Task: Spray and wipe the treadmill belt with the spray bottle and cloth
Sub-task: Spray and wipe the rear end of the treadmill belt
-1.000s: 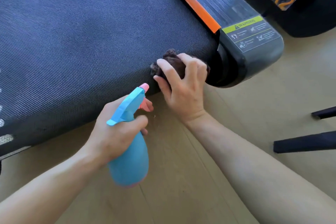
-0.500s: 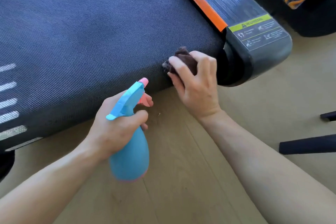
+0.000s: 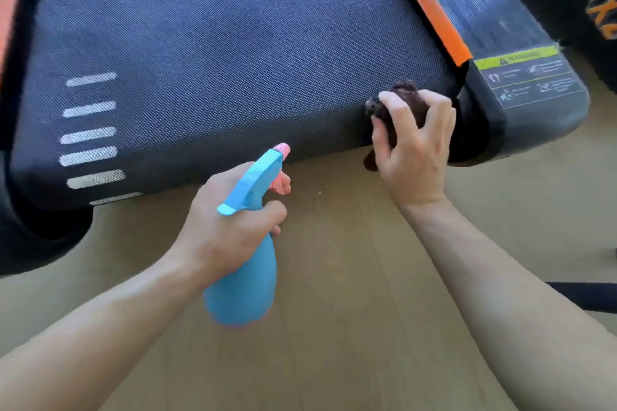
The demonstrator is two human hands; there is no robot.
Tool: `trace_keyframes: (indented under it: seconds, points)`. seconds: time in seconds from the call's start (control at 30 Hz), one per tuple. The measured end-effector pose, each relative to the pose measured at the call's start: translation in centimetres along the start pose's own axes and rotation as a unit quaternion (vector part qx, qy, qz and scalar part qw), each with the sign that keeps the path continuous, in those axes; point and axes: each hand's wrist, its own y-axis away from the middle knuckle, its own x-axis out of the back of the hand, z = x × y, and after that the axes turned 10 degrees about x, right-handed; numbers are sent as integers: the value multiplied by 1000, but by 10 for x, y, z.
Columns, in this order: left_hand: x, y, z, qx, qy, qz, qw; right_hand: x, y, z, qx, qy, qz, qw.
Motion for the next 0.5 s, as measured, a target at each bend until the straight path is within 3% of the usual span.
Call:
trace_keyframes:
  seconds: [0.1, 0.2, 0.27, 0.4, 0.5]
  points:
    - [-2, 17, 2, 18, 7, -6, 1000, -4, -3, -18, -61, -8, 0, 998]
    - [-5, 34, 8, 20, 12, -5, 1000, -6, -4, -33, -57, -27, 2, 998]
    - [-8, 38, 8, 26, 17, 7, 999, -4, -3, -31, -19, -29, -15, 999]
    - [-12, 44, -1, 38, -11, 11, 999, -8, 1, -30, 147, -65, -43, 986]
    - [-16, 37, -10, 27, -27, 6, 999, -8, -7, -17, 154, -46, -22, 987]
